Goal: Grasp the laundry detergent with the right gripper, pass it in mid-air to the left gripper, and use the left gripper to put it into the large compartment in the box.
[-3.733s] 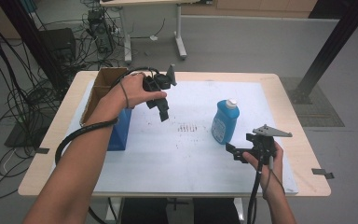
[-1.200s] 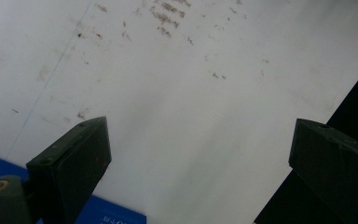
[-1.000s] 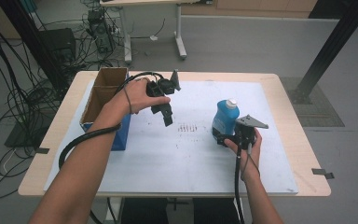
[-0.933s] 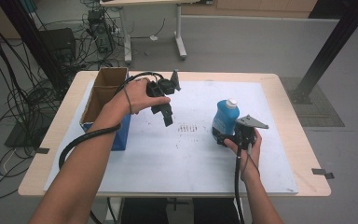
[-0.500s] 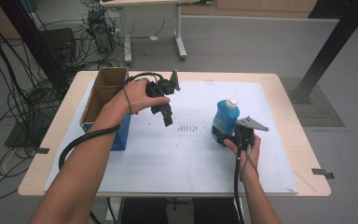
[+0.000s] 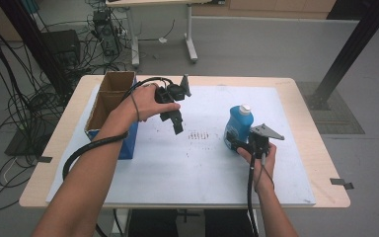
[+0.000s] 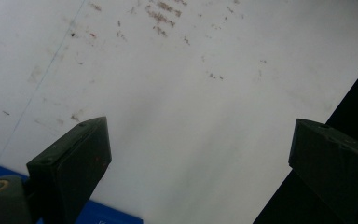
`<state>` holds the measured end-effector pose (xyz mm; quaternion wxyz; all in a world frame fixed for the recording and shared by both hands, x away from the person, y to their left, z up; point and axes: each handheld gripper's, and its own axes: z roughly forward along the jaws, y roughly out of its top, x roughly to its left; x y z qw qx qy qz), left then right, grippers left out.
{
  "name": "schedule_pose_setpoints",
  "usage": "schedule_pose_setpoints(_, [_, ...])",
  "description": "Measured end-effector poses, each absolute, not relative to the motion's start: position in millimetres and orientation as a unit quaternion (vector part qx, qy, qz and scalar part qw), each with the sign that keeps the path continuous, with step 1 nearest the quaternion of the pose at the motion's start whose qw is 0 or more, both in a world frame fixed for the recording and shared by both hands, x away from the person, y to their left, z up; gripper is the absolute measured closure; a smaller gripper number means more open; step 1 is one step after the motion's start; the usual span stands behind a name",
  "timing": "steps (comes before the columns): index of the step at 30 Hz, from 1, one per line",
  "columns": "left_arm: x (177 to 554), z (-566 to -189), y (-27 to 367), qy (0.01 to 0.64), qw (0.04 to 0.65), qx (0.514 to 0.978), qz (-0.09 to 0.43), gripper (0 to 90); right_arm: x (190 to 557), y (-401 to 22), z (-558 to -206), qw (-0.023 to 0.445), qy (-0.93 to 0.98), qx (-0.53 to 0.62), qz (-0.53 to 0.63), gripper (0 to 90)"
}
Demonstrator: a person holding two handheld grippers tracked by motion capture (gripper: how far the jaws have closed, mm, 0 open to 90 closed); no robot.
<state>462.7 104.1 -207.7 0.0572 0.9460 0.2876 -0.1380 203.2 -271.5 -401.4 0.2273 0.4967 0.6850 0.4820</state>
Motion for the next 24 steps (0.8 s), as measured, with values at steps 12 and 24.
schedule_pose_setpoints(12, [463,-207,104,0.287,0.059,0.946,-0.137,6.1,199,-263,-404,0.252,0.685,0.494,0.473,39.2])
schedule_pose_setpoints(24, [463,-208,104,0.285,0.059,0.947,-0.138,6.1,196,-256,-402,0.272,0.691,0.487,0.46,41.3])
